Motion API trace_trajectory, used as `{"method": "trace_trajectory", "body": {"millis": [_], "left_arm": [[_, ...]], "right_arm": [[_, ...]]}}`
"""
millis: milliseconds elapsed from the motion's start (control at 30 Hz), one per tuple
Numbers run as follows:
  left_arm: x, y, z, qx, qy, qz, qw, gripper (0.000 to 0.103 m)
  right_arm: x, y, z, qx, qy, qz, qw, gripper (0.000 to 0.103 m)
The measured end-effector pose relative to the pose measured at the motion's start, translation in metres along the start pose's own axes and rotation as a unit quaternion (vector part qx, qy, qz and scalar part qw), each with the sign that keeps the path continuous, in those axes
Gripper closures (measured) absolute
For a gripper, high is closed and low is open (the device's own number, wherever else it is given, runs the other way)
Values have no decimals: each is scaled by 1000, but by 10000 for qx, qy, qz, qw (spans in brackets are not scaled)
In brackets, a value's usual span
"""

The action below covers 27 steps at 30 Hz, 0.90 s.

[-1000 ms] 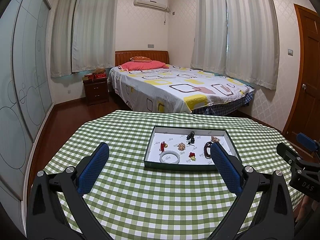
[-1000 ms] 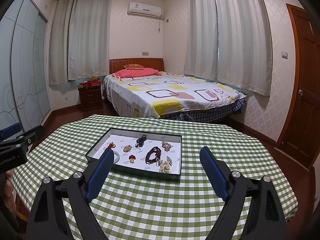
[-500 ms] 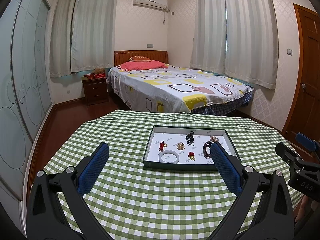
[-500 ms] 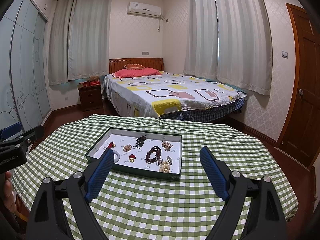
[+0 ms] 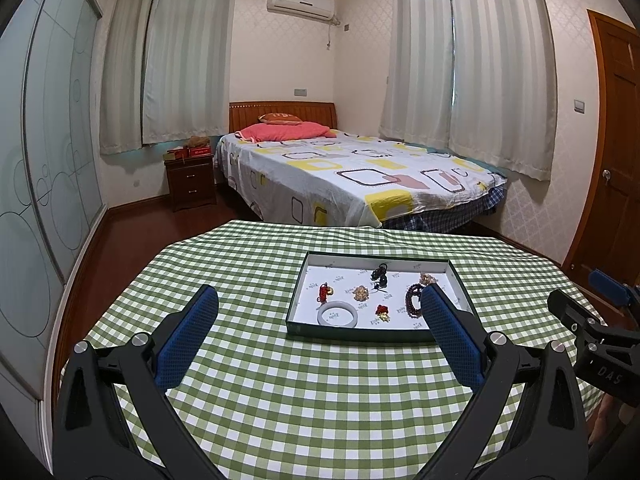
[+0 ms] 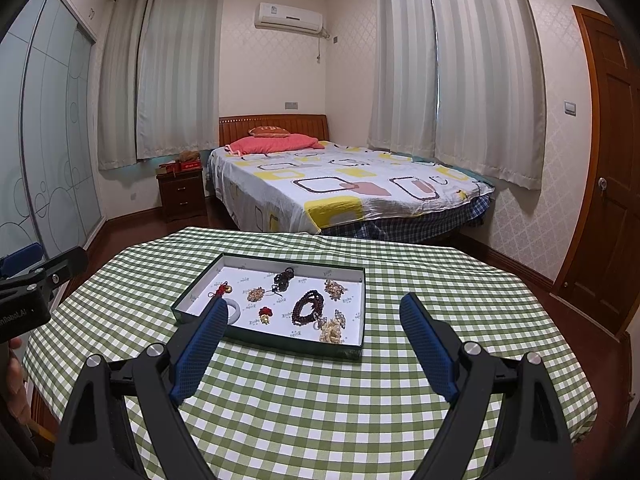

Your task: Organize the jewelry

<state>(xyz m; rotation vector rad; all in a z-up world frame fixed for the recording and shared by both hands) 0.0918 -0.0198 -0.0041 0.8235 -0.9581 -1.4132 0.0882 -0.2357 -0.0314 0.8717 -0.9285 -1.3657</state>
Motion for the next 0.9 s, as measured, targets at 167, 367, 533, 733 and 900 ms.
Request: {"method": "trace_trajectory", "body": {"millis": [167, 367, 533, 733, 900], "left_arm": [[-2, -1, -1, -23, 47, 43, 10000, 5], [-1, -1, -4, -44, 85, 12, 10000, 5], [-2, -3, -7, 47, 196, -76, 9998, 4], [-10, -12, -30, -198, 186, -22, 9996, 4], [-30, -30, -68, -611, 267, 120, 9977, 4]], "right_arm": [[-1, -1, 0, -16, 8, 6, 10000, 18], [-1, -2, -2, -47, 15, -2, 10000, 18], [-1, -5, -7, -88, 27, -12, 10000, 18], [3, -12, -20, -211, 26, -62, 9998, 18], [17, -20, -46, -298, -100, -111, 9994, 18]]}}
Point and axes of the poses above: each gripper's, at about its wrist camera, not at the fingertips, and z roughly against the way its jaws point, x to its right, y to its top, the point moved 8 cm from there along -z, roughly the way its jaws point, and after that the axes turned 5 degrees about -y, right-handed, at the moved point
